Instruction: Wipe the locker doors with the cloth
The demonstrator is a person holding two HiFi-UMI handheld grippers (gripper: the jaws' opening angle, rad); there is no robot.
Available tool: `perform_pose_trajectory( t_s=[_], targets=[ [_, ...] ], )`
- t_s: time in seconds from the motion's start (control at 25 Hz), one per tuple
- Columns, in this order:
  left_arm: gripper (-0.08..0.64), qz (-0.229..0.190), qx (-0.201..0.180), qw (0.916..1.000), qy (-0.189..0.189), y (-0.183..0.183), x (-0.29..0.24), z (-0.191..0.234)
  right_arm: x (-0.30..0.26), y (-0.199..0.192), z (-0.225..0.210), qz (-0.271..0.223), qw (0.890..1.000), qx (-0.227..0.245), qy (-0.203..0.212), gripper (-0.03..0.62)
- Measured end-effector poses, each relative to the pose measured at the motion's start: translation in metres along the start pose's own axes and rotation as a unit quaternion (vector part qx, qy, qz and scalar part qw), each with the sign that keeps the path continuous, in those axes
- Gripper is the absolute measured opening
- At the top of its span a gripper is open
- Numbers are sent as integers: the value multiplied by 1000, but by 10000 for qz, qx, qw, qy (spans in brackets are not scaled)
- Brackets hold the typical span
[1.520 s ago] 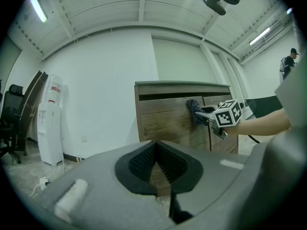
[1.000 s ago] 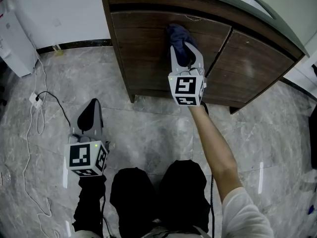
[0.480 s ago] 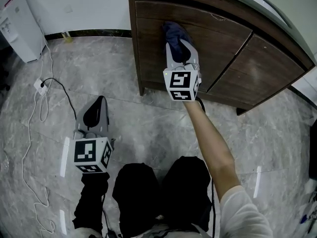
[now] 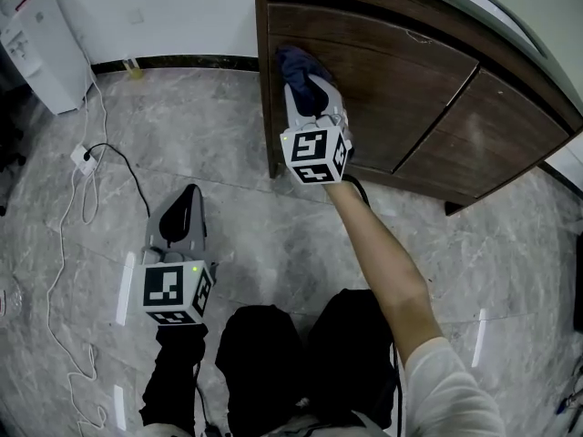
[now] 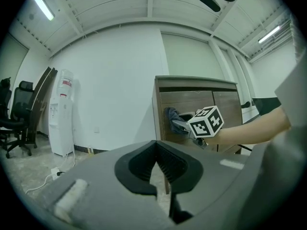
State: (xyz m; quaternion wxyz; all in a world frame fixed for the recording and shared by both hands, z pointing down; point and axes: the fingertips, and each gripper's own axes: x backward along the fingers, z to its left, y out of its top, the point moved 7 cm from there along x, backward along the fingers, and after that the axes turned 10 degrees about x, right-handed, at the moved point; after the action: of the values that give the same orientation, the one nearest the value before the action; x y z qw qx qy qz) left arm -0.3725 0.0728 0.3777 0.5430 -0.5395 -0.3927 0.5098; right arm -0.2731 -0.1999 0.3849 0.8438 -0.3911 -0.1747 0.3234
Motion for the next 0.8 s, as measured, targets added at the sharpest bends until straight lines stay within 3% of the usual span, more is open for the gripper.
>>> perform_pose_trajectory(
  t_s=[0.4, 0.8],
  targets=[
    [0, -2, -8, 9999, 107, 1, 4, 13, -19, 13, 29, -28, 9995, -16, 323, 112],
    [0, -30, -27, 10000, -14, 2, -6, -4, 10, -21, 0, 128, 9996, 176, 156, 110]
  ],
)
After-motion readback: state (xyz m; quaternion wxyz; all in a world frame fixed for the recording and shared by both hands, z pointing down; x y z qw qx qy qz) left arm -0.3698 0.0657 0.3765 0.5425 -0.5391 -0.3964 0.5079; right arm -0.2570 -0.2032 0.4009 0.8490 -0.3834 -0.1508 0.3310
